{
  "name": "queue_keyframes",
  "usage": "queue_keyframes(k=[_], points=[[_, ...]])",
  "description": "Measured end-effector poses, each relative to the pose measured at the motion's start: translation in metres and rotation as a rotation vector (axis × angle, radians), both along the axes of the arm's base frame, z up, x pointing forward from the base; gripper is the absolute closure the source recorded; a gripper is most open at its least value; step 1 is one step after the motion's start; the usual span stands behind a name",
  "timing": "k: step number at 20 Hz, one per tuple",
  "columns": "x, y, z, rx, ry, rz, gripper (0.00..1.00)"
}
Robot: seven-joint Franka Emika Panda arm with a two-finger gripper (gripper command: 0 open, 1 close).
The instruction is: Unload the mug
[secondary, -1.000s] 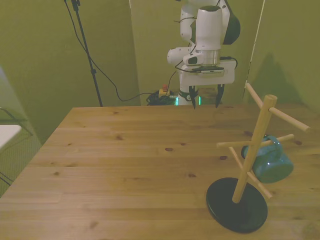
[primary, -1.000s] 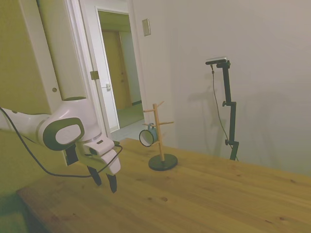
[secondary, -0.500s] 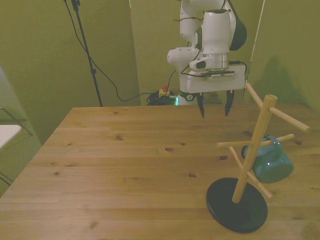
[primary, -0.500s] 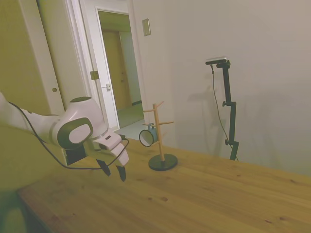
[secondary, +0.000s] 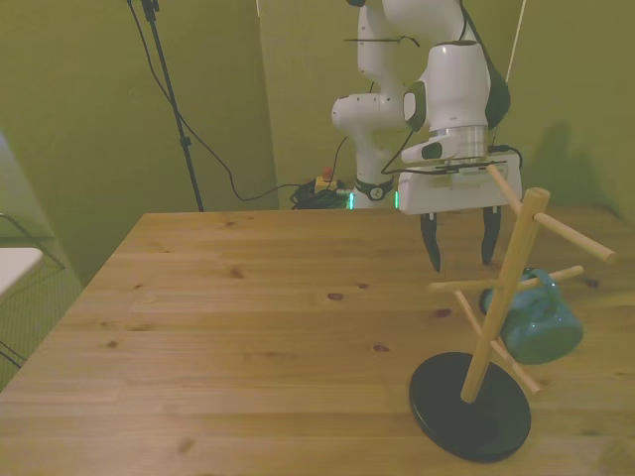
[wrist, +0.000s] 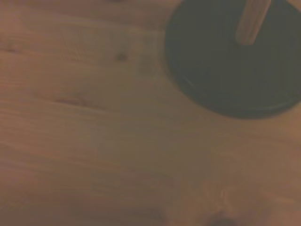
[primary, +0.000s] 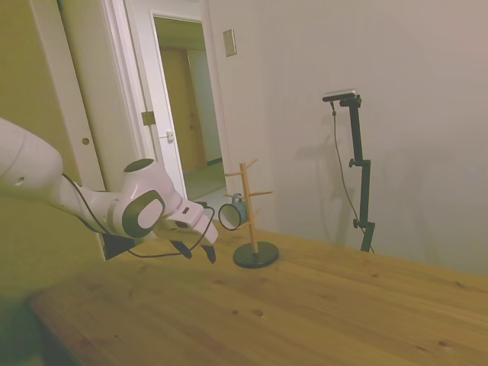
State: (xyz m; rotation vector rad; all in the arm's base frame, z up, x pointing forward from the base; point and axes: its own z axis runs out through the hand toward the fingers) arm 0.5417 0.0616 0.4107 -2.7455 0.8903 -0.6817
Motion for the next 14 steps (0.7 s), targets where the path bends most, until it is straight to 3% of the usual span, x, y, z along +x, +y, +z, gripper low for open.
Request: queue_keyframes(k=[8,14], points=[[0.036,0.024,0.002,-0.072,-0.190,0.053,0.00],[0.050,0.045,0.021,-0.107,-0.325,0.074,0.00]])
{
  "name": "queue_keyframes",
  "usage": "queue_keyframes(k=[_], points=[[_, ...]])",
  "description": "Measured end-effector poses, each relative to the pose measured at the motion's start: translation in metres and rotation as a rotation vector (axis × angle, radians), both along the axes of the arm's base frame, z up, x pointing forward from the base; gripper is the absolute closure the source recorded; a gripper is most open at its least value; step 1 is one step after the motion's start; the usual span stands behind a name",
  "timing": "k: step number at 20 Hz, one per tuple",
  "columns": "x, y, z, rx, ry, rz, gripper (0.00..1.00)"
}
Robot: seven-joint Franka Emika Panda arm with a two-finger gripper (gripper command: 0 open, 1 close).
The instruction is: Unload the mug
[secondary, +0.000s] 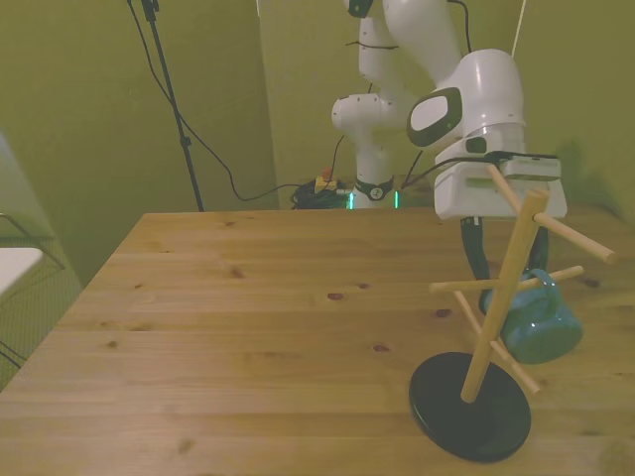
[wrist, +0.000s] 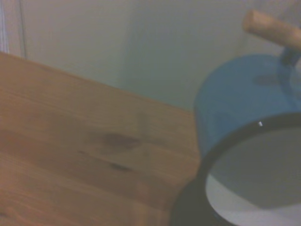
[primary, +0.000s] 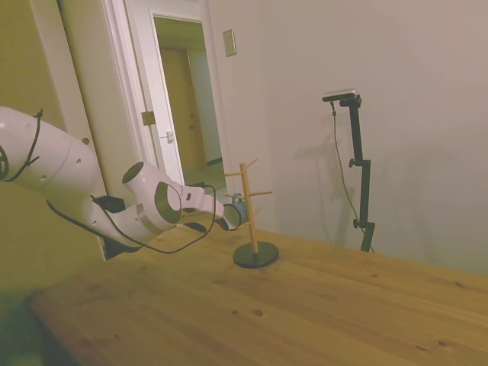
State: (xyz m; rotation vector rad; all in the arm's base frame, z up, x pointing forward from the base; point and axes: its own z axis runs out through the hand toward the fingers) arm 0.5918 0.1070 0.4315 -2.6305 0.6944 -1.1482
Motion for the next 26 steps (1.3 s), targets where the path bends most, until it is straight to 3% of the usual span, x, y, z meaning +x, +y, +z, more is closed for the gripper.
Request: queue_keyframes(k=[14,15,26], points=[[0.059,0.029,0.004,-0.010,-0.044,-0.019,0.00],[0.062,0.030,0.005,-0.010,-0.045,-0.024,1.00],[0.069,0.033,0.002,0.013,-0.035,-0.040,1.00]])
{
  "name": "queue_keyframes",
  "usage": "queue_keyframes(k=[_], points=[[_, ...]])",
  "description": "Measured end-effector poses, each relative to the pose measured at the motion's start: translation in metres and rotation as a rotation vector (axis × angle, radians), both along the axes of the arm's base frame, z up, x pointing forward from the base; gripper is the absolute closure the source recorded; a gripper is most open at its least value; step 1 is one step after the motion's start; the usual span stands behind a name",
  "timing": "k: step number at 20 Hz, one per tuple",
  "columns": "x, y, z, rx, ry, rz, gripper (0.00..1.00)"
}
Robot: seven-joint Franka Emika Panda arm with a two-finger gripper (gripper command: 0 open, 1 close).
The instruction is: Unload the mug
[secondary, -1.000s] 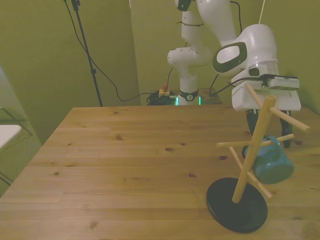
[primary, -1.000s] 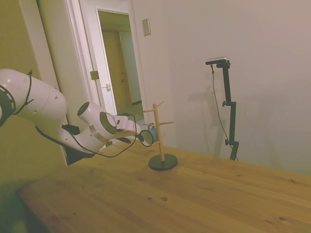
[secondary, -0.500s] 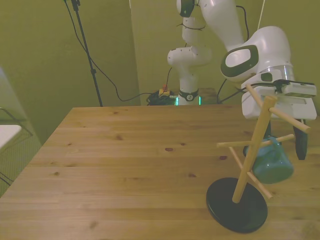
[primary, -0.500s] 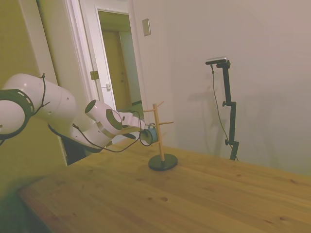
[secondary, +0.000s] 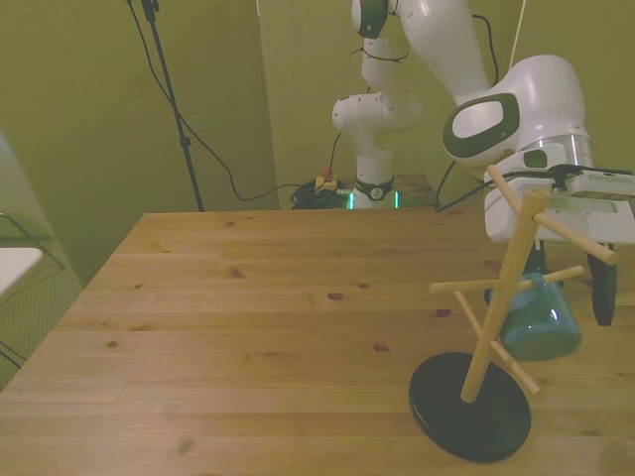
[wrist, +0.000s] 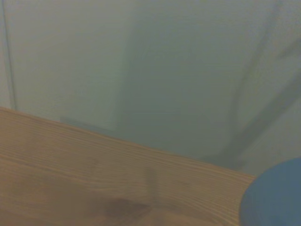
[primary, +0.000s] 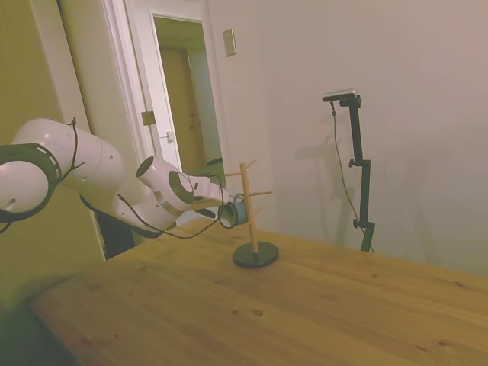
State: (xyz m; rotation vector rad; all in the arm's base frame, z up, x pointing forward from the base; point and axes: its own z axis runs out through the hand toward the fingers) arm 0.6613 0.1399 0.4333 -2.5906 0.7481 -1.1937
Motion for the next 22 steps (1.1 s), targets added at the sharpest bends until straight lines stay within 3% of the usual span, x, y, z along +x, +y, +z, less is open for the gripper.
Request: queue_keyframes(k=[22], points=[[0.0015,-0.0019,0.0014,0.025,0.018,-0.010,1.00]])
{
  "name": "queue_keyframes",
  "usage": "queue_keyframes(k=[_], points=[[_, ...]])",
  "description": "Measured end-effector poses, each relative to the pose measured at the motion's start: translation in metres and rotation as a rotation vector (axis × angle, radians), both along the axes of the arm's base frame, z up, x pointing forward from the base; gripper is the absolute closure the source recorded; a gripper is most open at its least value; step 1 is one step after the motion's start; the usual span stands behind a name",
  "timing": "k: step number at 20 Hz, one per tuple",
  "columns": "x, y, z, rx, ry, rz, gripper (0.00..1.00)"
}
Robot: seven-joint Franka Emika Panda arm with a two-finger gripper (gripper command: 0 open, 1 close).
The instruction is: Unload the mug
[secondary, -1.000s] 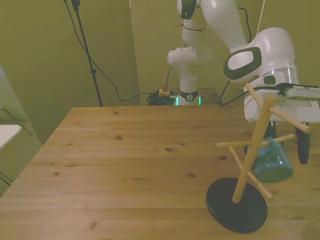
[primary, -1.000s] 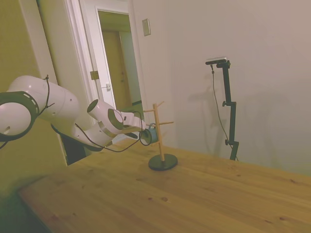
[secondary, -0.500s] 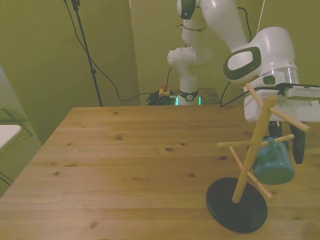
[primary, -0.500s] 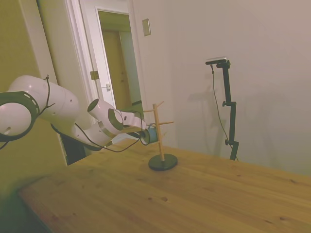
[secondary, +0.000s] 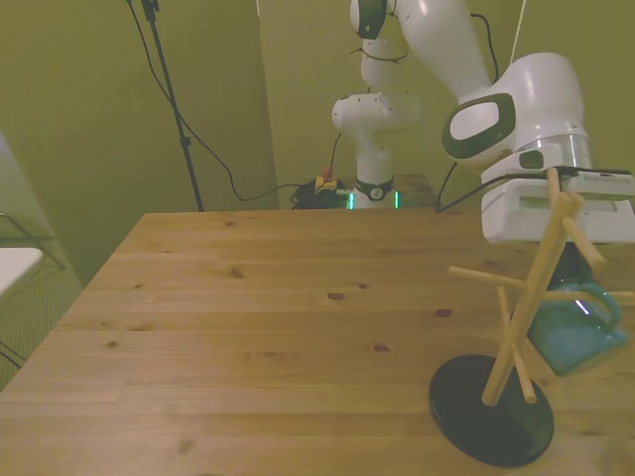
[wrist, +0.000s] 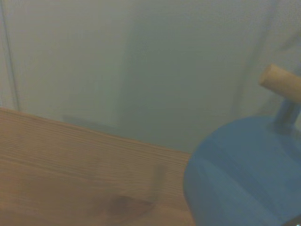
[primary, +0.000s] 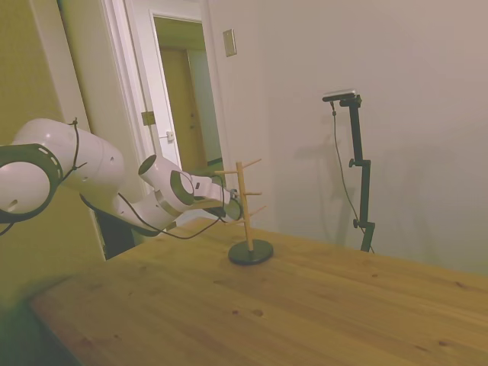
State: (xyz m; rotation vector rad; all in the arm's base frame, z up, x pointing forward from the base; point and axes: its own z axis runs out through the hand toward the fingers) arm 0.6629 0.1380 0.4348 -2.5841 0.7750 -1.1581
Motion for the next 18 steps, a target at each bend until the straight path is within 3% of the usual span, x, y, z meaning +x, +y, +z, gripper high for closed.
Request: queue_keyframes(k=[18], points=[[-0.008,0.006,0.020,0.010,-0.029,0.014,1.00]])
